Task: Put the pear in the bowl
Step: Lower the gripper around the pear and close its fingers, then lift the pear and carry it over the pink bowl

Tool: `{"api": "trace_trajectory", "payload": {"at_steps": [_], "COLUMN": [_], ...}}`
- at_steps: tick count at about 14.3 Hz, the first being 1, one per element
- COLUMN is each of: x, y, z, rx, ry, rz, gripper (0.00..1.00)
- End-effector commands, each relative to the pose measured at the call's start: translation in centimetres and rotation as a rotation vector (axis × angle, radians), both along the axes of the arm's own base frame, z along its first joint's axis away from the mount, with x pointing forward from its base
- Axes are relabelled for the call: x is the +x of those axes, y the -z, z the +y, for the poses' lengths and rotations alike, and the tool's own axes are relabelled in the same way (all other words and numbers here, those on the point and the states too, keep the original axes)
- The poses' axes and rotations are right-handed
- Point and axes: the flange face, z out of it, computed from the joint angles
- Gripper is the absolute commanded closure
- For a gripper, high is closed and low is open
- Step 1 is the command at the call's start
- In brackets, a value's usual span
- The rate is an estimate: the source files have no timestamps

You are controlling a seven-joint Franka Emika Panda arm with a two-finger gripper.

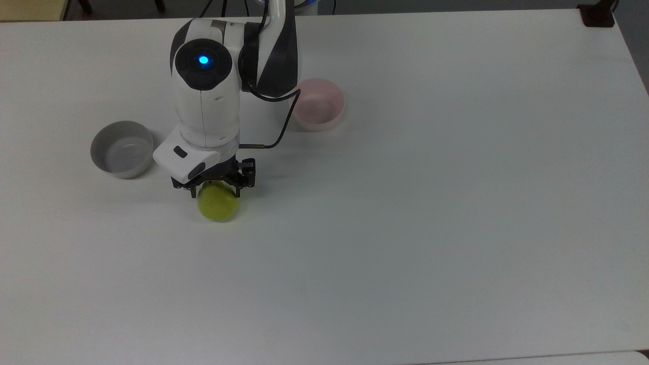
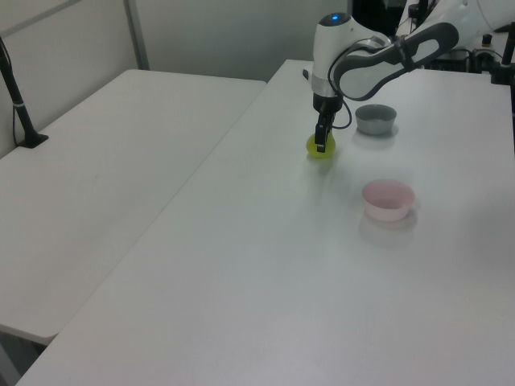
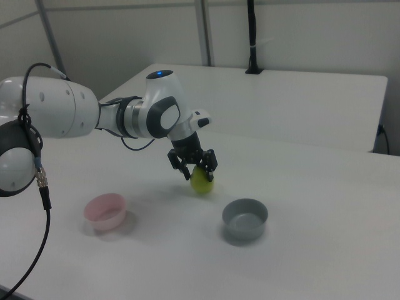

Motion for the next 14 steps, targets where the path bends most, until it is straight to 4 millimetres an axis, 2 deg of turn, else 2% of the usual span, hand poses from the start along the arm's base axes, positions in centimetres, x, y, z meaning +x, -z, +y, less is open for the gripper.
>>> {"api": "trace_trajectory", "payload": {"at_steps": [1, 9, 13, 14], "x": [0.1, -0.4, -2.3, -3.4], "y": [0.3, -3.1, -5.2, -5.6], "z": [0.2, 0.1, 1.8, 3.7], "rx": [-0.009, -0.004, -0.001, 0.003], "ry": [-0.007, 0.007, -0.013, -0.042], "rz": [-0.014, -0.032, 0.033, 0.052], "gripper": [0.32, 0.32, 0.32, 0.32]}}
